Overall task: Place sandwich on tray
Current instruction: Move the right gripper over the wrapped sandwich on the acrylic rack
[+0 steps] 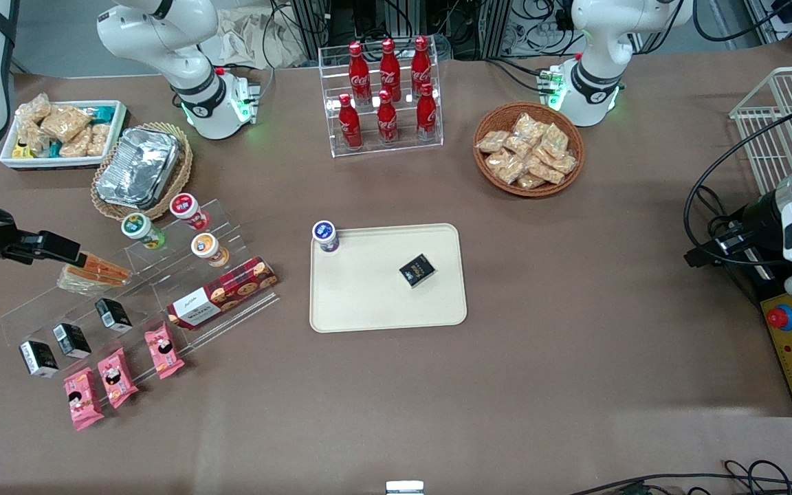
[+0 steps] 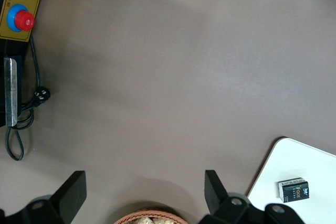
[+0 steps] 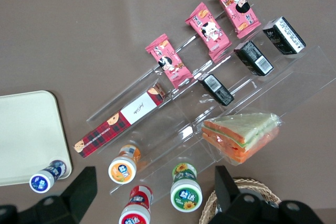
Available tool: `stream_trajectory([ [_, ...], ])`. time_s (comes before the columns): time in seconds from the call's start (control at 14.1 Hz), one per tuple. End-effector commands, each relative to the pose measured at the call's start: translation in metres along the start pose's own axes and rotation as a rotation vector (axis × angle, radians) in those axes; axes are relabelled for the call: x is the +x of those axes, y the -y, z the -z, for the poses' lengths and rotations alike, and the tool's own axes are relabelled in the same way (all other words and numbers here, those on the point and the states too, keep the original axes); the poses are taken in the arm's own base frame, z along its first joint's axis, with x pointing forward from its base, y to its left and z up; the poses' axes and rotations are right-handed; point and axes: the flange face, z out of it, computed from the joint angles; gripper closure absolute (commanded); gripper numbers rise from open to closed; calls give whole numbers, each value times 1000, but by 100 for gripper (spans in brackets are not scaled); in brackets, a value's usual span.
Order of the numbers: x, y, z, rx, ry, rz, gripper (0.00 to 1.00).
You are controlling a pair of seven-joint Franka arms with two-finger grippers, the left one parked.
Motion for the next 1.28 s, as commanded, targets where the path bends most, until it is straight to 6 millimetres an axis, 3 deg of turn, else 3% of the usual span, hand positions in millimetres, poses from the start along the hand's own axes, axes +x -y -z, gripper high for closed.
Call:
stream_trajectory([
  [0.0, 1, 0, 2, 14, -1, -1, 0],
  [0.92, 1, -1, 5, 11, -5, -14, 0],
  [1.13, 0, -7, 1, 10, 8, -30, 0],
  [1.2, -2, -19, 1, 9, 18, -48, 0],
])
